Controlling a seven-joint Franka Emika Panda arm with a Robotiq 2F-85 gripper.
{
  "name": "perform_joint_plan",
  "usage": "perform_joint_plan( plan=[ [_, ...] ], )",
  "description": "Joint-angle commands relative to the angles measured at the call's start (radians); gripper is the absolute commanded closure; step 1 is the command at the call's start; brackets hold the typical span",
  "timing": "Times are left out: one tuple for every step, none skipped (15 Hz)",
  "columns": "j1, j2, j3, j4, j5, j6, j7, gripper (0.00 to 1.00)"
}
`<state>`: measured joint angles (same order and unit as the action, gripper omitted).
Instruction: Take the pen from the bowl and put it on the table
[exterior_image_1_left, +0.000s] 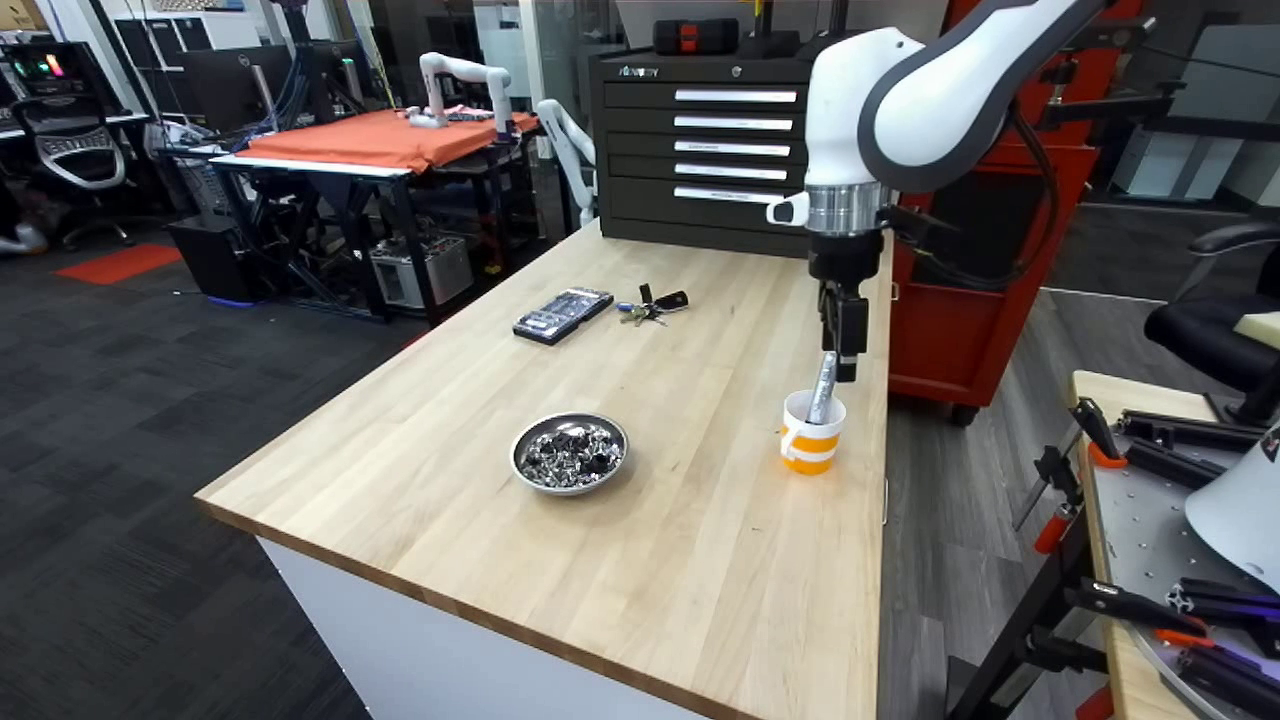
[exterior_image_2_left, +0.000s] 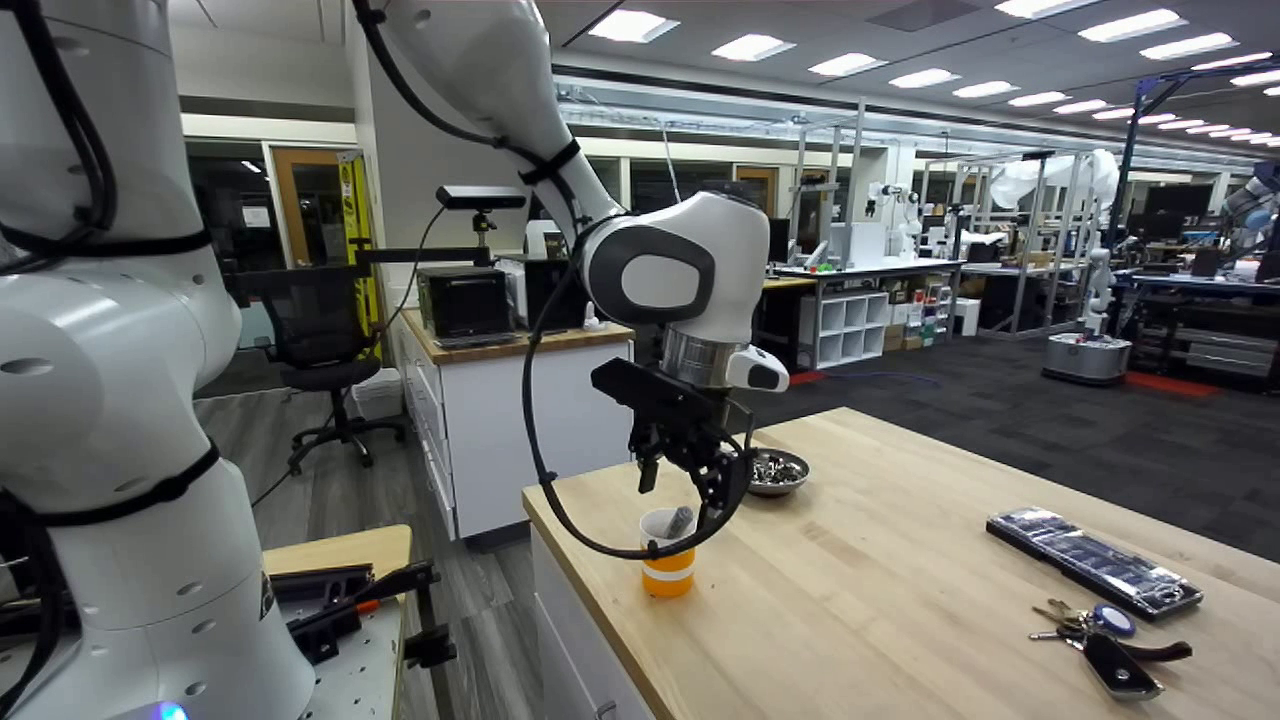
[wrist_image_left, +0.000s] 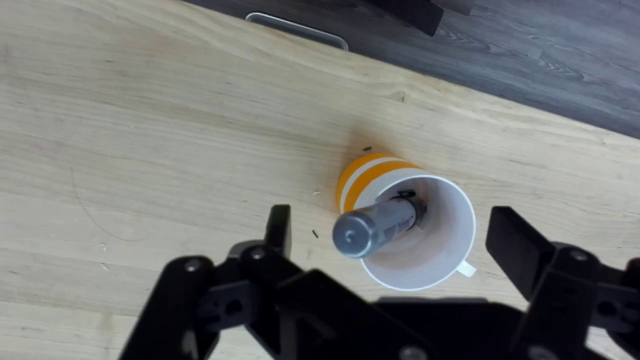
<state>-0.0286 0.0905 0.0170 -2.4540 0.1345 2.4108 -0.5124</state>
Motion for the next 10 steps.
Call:
perform_joint_plan(
  plan=[
    [-0.002,0.009,-0.001,0.001,-0.035,0.019,0.001,0.00],
    [-0.001,0.013,-0.001,0.004,-0.046,0.018,0.005,0.00],
    [0.000,0.015,0.000,0.007,-0.056,0.015,0.006,0.00],
    [0.000,0.016,0.000,0.008,-0.061,0.016,0.004,0.00],
    [0.000,0.017,0.001,0.008,-0.067,0.017,0.004,0.00],
    [0.000,0.019,0.001,0.010,-0.072,0.018,0.004,0.00],
    [0.000,0.021,0.002,0.010,-0.073,0.021,0.002,0.00],
    [-0.001,0.022,0.002,0.011,-0.071,0.027,0.000,0.02],
    [0.000,0.022,0.004,0.008,-0.071,0.033,0.000,0.26],
    [0.000,0.024,0.005,0.008,-0.070,0.043,0.000,0.27]
  ],
)
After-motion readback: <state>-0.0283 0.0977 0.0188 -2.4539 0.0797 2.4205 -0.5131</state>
